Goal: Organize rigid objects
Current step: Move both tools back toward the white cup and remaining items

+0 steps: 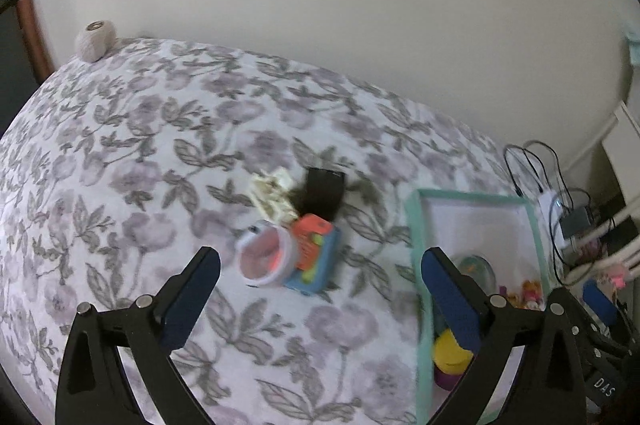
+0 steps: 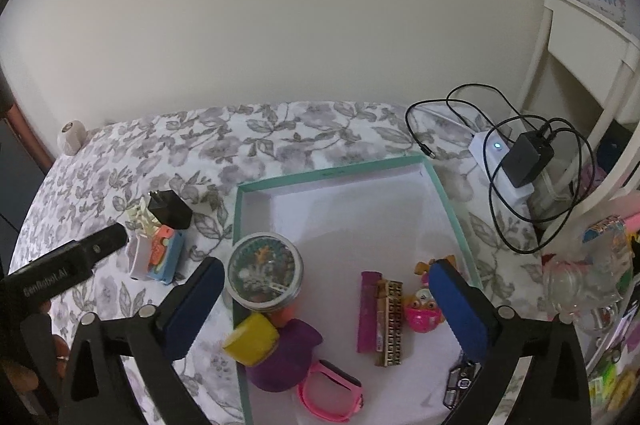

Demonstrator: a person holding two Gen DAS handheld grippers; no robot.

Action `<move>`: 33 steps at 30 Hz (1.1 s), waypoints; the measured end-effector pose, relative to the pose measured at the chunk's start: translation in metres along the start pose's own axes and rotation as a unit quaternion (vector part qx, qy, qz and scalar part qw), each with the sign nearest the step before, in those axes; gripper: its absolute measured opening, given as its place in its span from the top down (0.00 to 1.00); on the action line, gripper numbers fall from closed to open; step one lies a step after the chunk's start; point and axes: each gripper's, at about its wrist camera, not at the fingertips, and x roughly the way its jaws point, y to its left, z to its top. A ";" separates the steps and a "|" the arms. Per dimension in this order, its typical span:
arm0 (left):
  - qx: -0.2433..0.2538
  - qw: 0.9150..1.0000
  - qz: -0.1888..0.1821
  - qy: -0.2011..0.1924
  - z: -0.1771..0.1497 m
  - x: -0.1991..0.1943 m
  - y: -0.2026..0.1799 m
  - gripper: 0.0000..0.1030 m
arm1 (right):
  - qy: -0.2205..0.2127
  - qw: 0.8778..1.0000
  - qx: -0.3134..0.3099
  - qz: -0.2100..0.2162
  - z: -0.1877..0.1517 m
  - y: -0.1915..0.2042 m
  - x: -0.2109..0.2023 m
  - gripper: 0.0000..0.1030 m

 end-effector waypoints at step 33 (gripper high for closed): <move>-0.051 0.998 0.022 0.037 0.004 0.054 0.090 0.02 | 0.001 0.997 -0.047 0.069 -0.014 0.116 0.055 0.00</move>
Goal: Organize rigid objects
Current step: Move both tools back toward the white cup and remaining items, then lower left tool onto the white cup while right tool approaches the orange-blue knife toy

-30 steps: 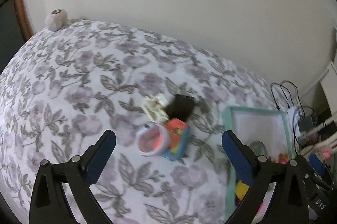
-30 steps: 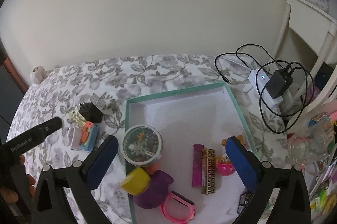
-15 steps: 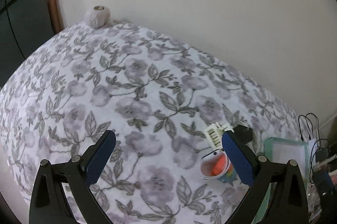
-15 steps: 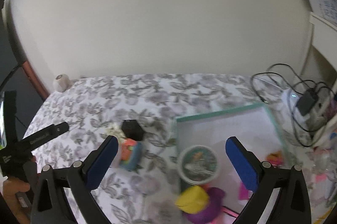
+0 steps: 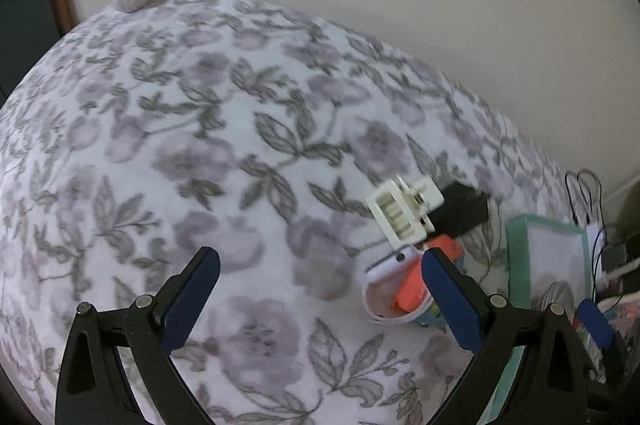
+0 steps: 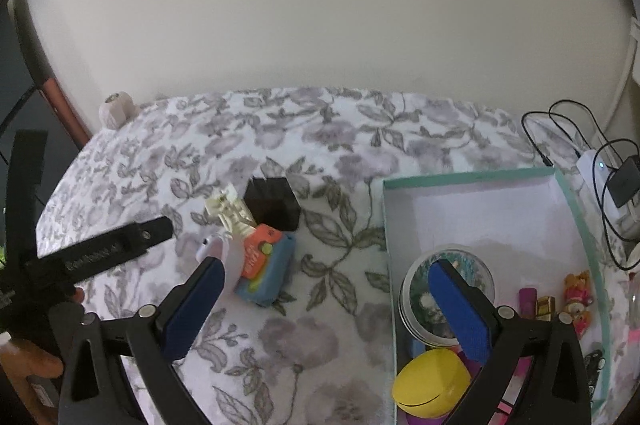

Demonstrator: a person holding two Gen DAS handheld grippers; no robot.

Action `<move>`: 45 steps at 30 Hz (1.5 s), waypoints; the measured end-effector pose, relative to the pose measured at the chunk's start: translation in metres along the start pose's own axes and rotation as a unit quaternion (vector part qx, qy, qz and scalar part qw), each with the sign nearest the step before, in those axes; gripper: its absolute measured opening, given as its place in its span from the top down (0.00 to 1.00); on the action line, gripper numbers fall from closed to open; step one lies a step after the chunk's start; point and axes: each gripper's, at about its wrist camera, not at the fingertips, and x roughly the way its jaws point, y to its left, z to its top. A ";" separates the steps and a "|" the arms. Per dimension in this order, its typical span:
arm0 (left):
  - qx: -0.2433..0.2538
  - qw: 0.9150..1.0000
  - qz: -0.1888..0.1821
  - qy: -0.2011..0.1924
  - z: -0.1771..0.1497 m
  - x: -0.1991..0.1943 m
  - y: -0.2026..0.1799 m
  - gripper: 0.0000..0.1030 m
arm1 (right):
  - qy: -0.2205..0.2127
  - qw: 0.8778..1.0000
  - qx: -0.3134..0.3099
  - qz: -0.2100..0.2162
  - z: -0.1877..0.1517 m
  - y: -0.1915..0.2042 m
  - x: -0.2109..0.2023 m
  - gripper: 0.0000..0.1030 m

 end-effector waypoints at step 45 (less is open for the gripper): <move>-0.074 0.992 -0.102 0.031 -0.003 0.014 0.037 0.29 | 0.047 0.998 -0.008 -0.046 -0.003 0.052 0.081 0.14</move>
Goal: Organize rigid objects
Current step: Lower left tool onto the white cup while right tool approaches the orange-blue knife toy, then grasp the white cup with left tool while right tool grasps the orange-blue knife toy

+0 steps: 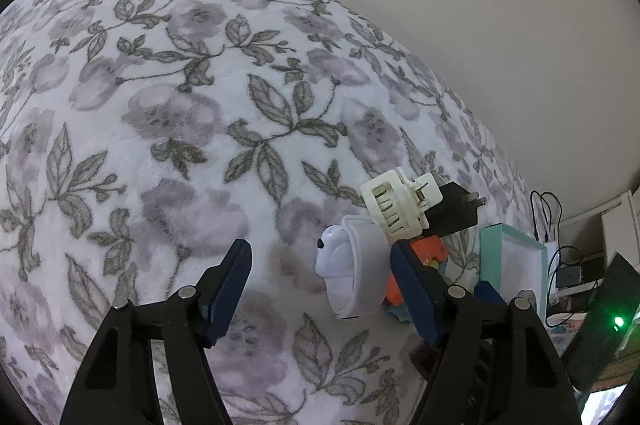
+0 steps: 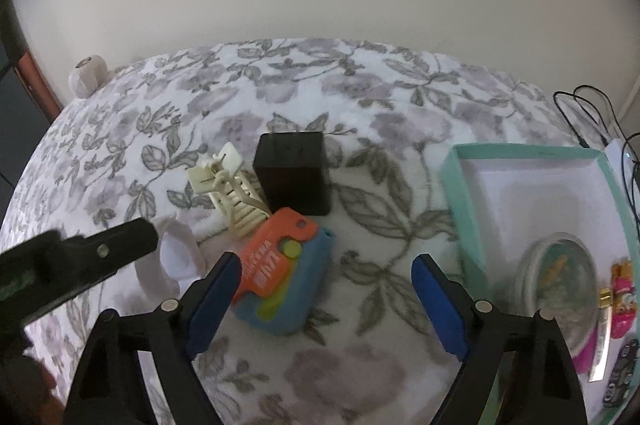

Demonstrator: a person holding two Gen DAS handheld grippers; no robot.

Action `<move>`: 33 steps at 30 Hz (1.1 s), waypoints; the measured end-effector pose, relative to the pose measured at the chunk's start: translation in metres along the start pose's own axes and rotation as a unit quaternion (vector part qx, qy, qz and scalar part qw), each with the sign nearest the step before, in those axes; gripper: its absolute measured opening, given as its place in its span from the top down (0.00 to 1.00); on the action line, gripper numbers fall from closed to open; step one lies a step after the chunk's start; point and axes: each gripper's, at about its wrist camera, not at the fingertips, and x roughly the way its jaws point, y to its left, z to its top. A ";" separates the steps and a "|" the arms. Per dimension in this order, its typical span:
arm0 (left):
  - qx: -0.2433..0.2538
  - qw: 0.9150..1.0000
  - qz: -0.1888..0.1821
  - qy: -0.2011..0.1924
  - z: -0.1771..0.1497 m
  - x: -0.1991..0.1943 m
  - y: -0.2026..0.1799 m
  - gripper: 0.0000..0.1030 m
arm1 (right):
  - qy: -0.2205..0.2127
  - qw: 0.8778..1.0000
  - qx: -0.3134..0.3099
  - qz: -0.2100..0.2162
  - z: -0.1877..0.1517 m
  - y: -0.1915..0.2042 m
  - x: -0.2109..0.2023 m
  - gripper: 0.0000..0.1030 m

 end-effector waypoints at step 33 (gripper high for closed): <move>-0.075 0.996 -0.047 0.003 0.002 -0.003 0.030 0.35 | 0.011 0.999 -0.002 0.032 -0.016 0.001 0.008 0.55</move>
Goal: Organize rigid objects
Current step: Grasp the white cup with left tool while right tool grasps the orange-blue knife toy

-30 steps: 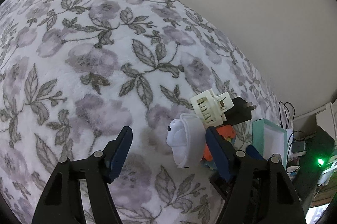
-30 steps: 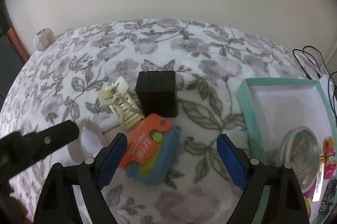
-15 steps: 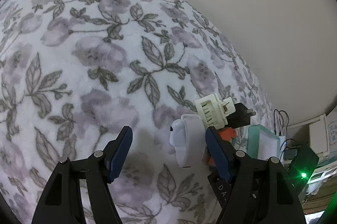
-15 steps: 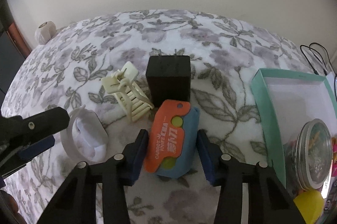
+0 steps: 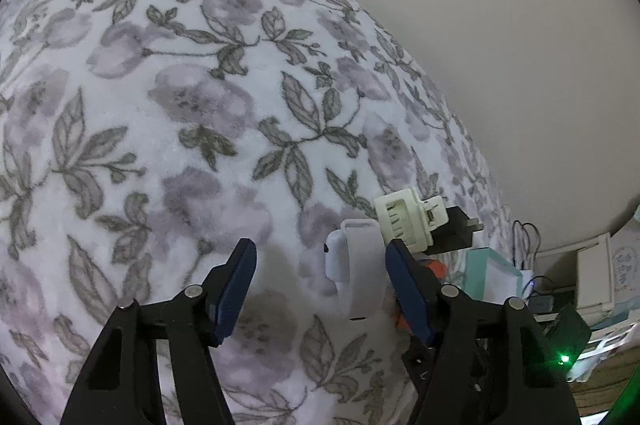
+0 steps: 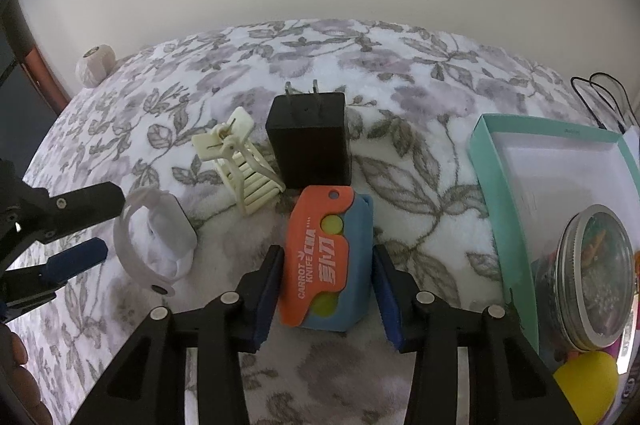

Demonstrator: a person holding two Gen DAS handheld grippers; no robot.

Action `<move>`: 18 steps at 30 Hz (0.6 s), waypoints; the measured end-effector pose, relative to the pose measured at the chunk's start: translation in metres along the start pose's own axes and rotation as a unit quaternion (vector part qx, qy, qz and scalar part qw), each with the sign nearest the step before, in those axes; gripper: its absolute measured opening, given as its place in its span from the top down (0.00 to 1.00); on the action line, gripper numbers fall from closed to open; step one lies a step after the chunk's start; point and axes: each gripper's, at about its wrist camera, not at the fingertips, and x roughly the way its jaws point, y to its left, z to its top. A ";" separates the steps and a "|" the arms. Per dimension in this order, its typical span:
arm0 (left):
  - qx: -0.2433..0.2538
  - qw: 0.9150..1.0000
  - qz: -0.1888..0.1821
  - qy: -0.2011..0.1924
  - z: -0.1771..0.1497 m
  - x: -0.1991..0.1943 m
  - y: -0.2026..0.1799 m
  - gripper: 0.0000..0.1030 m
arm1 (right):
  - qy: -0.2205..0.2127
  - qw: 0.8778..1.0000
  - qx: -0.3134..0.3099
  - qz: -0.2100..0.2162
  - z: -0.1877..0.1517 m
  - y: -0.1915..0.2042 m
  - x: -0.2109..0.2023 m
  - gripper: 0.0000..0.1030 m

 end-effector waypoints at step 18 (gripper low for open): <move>0.026 0.999 -0.040 0.022 -0.008 0.013 -0.019 0.39 | 0.001 1.000 0.001 0.004 0.000 -0.001 0.000 0.55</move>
